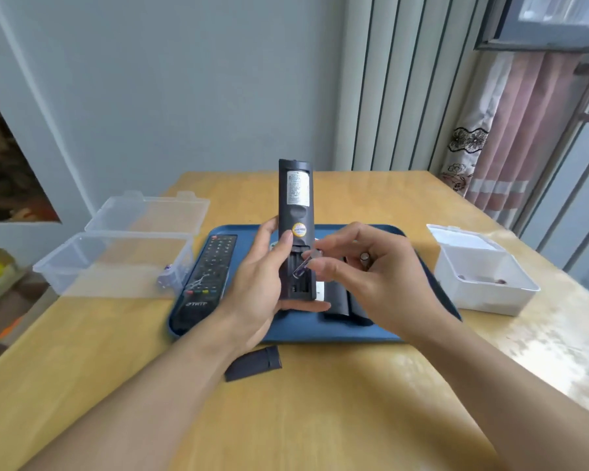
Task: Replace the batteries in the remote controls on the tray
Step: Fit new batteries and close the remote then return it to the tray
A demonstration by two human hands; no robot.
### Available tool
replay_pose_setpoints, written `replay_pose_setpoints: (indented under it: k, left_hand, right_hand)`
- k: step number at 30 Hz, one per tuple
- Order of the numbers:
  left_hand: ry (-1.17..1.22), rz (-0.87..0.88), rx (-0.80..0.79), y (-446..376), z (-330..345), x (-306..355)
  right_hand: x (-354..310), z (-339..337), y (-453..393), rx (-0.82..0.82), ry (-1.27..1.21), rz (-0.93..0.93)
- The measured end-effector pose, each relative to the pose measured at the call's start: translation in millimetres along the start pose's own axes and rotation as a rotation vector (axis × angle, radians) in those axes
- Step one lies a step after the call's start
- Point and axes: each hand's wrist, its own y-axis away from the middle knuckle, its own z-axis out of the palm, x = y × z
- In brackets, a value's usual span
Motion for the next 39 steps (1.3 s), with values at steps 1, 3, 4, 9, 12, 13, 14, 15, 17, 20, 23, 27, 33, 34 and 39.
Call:
replay_pose_setpoints:
  k: [1,3,4,9,12,13,14,15,17,20,23,27,33,34,39]
  left_hand:
    - [0.004,0.005,-0.016,0,-1,-1]
    - [0.014,0.005,-0.045,0,-2,-2]
    - [0.027,0.004,-0.060,0,-2,-2]
    - [0.071,-0.014,-0.147,4,0,-5]
    - [0.076,-0.032,-0.173,5,2,-6]
    - [0.071,-0.033,-0.174,5,2,-6]
    - [0.062,-0.031,-0.172,5,3,-6]
    - [0.052,-0.027,-0.169,5,3,-7]
    - [0.040,-0.020,-0.165,5,3,-8]
    - [0.066,-0.038,-0.158,5,3,-9]
    - [0.086,-0.052,-0.143,4,3,-10]
    - [0.098,-0.064,-0.120,6,5,-10]
    - [0.175,-0.024,-0.054,3,1,-6]
    - [0.186,-0.019,-0.044,3,0,-6]
    - [0.250,0.008,-0.003,0,-3,-5]
  right_hand:
    - [1,1,1,0.007,0.063,-0.019]
    - [2,3,1,0.016,0.137,-0.034]
    - [2,3,1,0.024,0.168,-0.045]
    - [10,2,-4,0.010,0.195,-0.035]
    - [11,1,-5,0.027,0.099,0.008]
    - [10,0,-5,0.040,0.089,0.009]
    - [10,0,-5,0.049,0.097,0.000]
    - [9,-1,-5,0.054,0.112,-0.012]
    - [9,-2,-4,0.055,0.143,-0.015]
    - [10,0,-5,0.034,0.196,0.003]
    - [8,1,-4,0.045,0.221,0.006]
    - [6,1,-3,0.042,0.289,0.022]
    - [8,-7,-9,0.044,0.018,0.273]
    - [10,-10,-11,0.034,-0.004,0.308]
    - [14,-15,-13,-0.049,-0.049,0.358]
